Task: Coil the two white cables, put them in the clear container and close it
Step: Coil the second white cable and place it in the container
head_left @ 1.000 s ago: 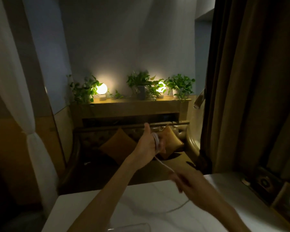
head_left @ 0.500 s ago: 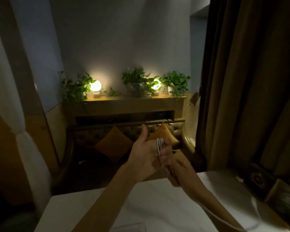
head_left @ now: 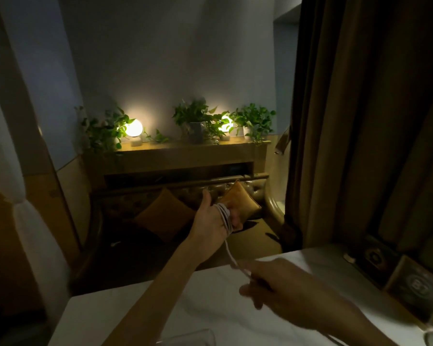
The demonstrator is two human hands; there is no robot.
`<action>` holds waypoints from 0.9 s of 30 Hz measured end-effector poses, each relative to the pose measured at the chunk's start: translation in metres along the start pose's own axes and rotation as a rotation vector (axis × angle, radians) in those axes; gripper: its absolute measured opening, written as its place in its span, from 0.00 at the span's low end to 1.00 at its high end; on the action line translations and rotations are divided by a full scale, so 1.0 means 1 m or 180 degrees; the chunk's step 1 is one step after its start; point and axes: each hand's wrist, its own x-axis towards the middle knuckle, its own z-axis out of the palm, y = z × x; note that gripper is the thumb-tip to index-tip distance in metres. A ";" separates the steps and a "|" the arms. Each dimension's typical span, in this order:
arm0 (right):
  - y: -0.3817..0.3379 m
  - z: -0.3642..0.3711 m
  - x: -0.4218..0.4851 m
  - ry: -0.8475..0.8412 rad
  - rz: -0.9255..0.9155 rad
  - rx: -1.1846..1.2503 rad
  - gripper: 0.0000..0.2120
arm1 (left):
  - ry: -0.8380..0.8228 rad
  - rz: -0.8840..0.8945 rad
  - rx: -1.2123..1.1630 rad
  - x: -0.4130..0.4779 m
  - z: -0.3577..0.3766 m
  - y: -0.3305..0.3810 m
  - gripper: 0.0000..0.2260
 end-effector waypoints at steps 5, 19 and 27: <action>0.019 -0.045 0.016 0.0941 -0.0161 -0.1752 0.16 | -0.0492 -0.0428 0.1796 -0.047 0.021 -0.018 0.40; 0.026 0.033 0.030 0.0987 0.0045 0.1636 0.12 | -0.1016 0.0089 -0.0720 -0.057 0.039 0.008 0.25; 0.021 0.012 0.003 0.1834 -0.0294 -0.0047 0.05 | -0.0221 0.0232 0.1735 -0.047 0.008 -0.034 0.27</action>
